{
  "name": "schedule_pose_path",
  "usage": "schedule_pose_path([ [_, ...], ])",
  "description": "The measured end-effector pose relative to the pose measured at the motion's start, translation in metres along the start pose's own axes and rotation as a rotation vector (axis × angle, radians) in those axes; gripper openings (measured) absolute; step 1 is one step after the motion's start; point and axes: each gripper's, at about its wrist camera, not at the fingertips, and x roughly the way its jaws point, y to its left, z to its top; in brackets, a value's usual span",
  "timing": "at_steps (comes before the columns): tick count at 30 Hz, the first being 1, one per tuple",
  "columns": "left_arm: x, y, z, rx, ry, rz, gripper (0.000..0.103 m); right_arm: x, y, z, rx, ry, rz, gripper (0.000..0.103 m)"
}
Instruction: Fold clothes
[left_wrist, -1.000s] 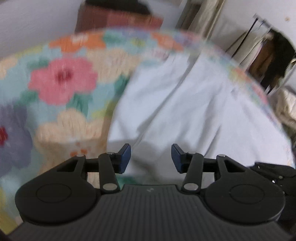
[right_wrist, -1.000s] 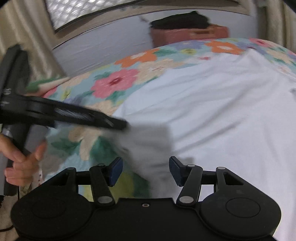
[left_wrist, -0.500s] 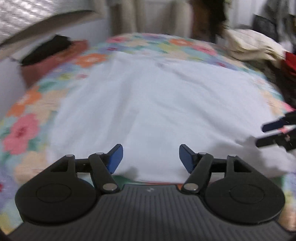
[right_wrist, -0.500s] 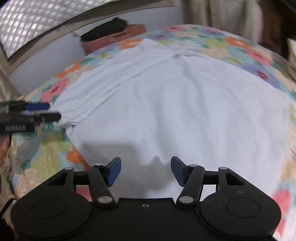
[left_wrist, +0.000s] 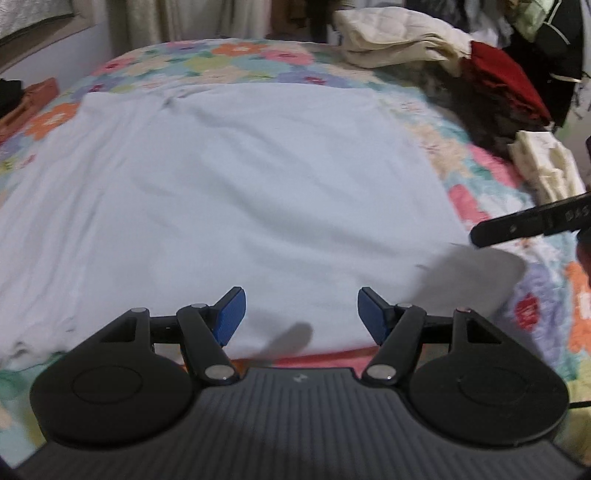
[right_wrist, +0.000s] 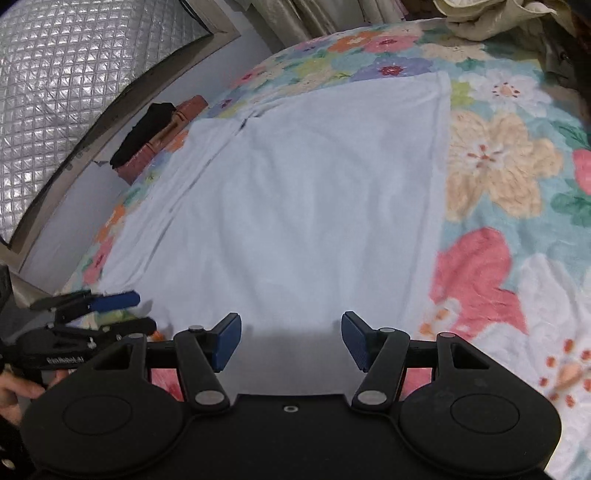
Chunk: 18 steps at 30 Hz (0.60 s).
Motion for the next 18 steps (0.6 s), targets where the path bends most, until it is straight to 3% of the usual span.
schedule_pose_path([
  [5,0.014,-0.032,-0.002,0.033,0.030,-0.064,0.067,-0.017,-0.024,-0.017,0.114,0.046,0.017,0.066],
  [11,0.018,-0.064,-0.003,0.131,0.025,-0.124,0.068,-0.025,-0.041,-0.040,0.223,0.020,0.154,0.066],
  [13,0.017,-0.076,-0.003,0.170,0.045,-0.158,0.072,-0.017,-0.045,-0.042,0.251,-0.001,0.165,0.054],
  [15,0.015,-0.083,-0.003,0.169,0.063,-0.191,0.074,-0.011,-0.043,-0.041,0.263,-0.020,0.166,0.010],
  [18,0.019,-0.090,0.000,0.122,0.069,-0.217,0.077,-0.007,-0.035,-0.033,0.250,0.000,0.216,0.008],
])
